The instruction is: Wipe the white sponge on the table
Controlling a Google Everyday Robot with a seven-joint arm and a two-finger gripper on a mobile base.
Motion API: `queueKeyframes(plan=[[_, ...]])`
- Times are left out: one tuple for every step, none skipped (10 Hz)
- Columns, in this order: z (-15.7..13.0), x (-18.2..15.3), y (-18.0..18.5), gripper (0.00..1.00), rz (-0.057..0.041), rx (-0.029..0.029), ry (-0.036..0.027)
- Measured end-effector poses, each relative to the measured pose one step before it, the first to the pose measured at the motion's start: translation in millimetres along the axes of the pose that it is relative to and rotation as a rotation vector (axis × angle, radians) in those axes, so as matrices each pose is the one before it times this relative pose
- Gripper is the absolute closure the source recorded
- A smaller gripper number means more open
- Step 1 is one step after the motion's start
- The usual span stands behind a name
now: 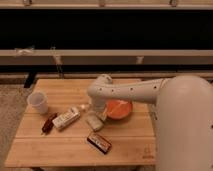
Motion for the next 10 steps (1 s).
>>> queueKeyframes(plan=[[2.5,3.98,-1.95,0.29,-0.01457,0.001,0.01877],[2.63,3.31,-0.79,0.29,-0.01051,-0.00102,0.01472],[2.64,4.45,-0.24,0.29,-0.00684,-0.00167,0.01455],[3.77,4.72,1.2,0.29,0.0003,-0.00203,0.0091],[1.97,3.66,1.15,0.29,0.00043,-0.0003,0.0077],[2.26,1.17,0.34,0.29,-0.01251,-0.00216,0.00545],[1.11,-1.78,-2.09,0.29,-0.0147,-0.00125,0.0005],[1.41,-3.72,-3.74,0.29,-0.01932,-0.00026,-0.00315],[0.14,-3.08,-4.71,0.29,-0.0188,0.00227,-0.0022],[0.05,-3.31,-3.69,0.29,-0.01968,0.00119,-0.00501]])
